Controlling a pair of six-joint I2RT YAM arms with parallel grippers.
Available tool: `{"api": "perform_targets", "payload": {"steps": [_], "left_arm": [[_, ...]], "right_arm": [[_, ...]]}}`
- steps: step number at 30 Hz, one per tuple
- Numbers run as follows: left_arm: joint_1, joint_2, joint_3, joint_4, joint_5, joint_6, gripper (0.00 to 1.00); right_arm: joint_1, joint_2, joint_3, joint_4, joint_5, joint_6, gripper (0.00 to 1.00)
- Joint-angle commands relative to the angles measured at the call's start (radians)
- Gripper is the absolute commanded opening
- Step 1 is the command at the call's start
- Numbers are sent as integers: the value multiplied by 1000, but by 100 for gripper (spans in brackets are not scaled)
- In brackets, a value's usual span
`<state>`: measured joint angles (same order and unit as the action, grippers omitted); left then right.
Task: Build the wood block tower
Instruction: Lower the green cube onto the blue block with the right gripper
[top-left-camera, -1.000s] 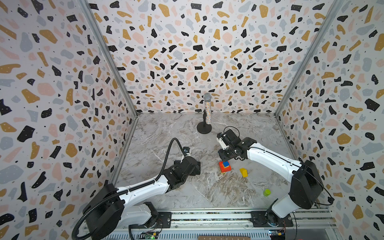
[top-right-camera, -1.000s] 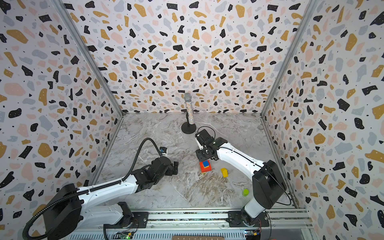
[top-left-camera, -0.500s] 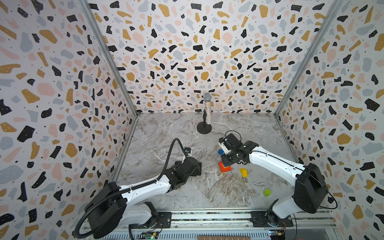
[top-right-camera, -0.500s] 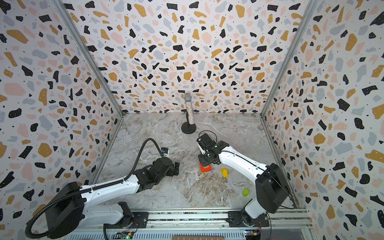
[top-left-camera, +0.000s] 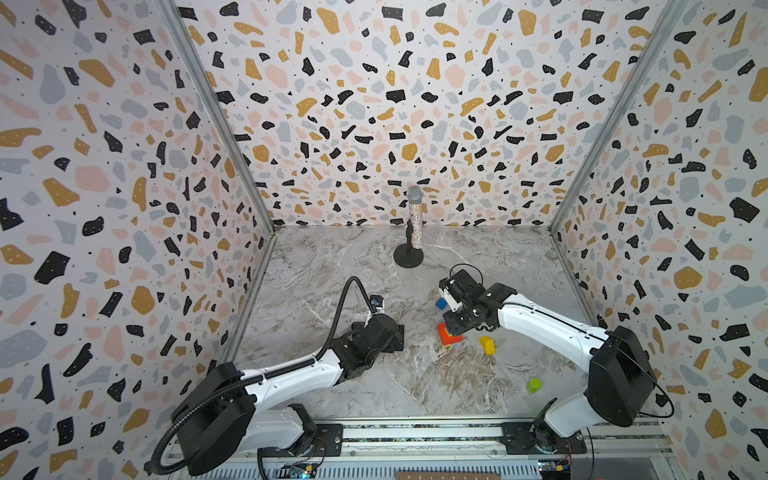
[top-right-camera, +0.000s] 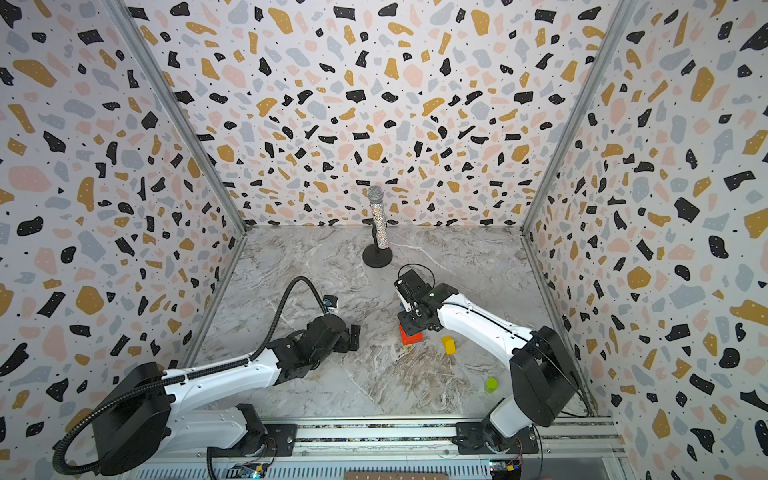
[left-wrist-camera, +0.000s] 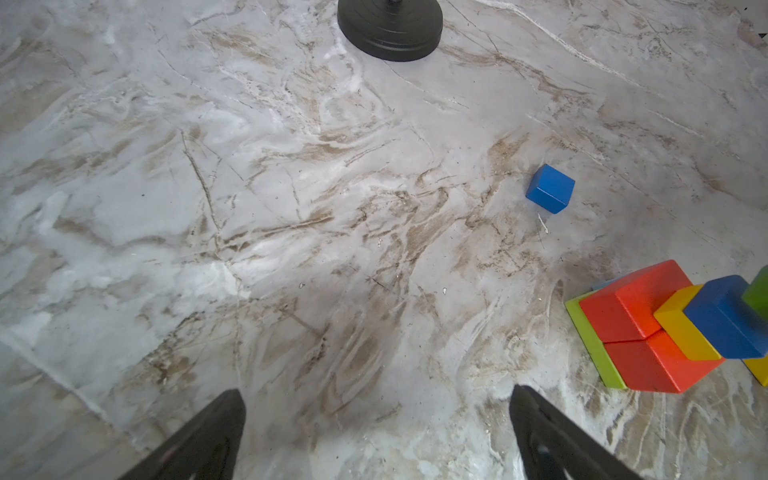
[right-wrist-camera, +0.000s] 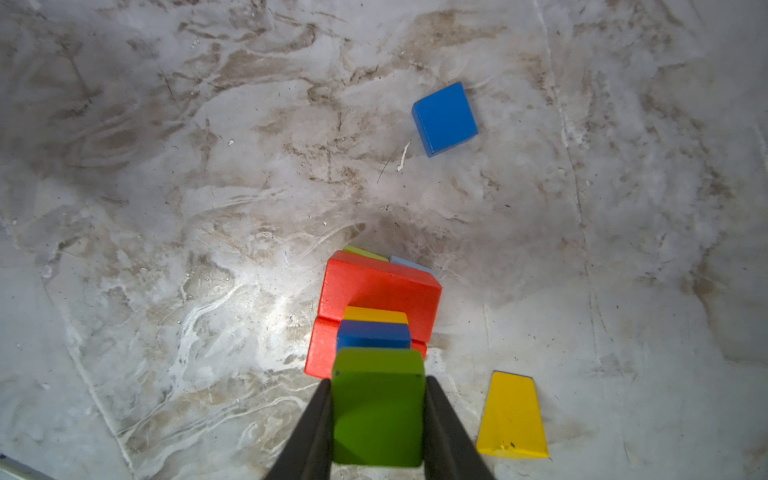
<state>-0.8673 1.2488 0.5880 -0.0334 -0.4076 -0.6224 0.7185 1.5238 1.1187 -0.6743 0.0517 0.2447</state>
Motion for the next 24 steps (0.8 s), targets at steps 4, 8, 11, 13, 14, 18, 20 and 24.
{"api": "perform_targets", "payload": {"steps": [4, 8, 11, 13, 14, 18, 20, 24], "left_arm": [[-6, 4, 16, 28, -8, -11, 100], [-8, 8, 16, 28, -10, -10, 100], [-7, 10, 16, 30, -11, -10, 100], [-8, 12, 15, 31, -10, -10, 100], [-8, 13, 15, 33, -9, -10, 100], [-8, 14, 12, 33, -7, -11, 100], [-8, 12, 12, 33, -7, -11, 100], [-7, 12, 11, 33, -7, -11, 100]], "right_arm": [[5, -16, -4, 9, 0, 8, 34], [4, -11, 0, 9, -10, 6, 34], [4, -11, -3, 10, -9, 6, 34], [4, -10, -6, 10, -10, 6, 34], [4, -10, -7, 10, -9, 6, 34], [4, -8, -14, 15, -16, 9, 34], [4, -6, -16, 18, -18, 9, 34], [4, -3, -17, 19, -23, 10, 34]]}}
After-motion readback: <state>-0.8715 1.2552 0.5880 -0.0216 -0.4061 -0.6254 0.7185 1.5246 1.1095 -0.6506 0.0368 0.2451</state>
